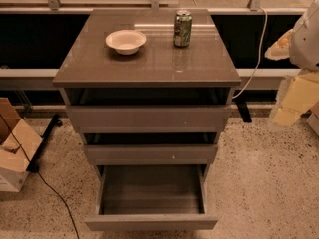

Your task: Close bottom drawer

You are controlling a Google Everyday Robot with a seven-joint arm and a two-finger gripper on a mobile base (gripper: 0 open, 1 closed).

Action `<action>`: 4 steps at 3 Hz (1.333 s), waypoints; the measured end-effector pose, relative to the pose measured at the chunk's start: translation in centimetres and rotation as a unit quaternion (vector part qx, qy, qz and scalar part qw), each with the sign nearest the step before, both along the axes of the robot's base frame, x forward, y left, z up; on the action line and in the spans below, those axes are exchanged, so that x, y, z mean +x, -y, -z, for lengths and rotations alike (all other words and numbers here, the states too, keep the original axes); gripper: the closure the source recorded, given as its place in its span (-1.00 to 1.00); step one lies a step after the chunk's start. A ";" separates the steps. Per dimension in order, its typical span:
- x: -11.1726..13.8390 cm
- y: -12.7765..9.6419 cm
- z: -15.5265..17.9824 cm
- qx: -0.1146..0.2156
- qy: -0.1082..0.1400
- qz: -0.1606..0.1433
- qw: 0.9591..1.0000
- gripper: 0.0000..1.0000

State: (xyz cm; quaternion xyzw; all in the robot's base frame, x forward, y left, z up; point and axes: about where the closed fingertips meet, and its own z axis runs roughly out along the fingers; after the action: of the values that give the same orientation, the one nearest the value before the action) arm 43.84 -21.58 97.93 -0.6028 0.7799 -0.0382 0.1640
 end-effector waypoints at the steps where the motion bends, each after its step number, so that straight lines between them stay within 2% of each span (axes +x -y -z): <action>1: 0.4 -0.9 1.9 0.016 -0.003 -0.012 1.000 -0.21; 2: 0.8 -1.7 5.4 0.051 -0.018 -0.024 0.998 0.27; 3: 0.7 -2.2 11.4 0.079 -0.022 -0.029 0.996 0.89; 4: 1.0 -2.3 16.1 0.100 -0.009 -0.029 0.995 1.00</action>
Offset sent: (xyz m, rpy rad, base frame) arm 0.0137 0.0256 -0.1020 0.1993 0.0874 0.0760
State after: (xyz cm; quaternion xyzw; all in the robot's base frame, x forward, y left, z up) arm 44.87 -19.30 81.84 -0.6058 0.7636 0.0499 0.2176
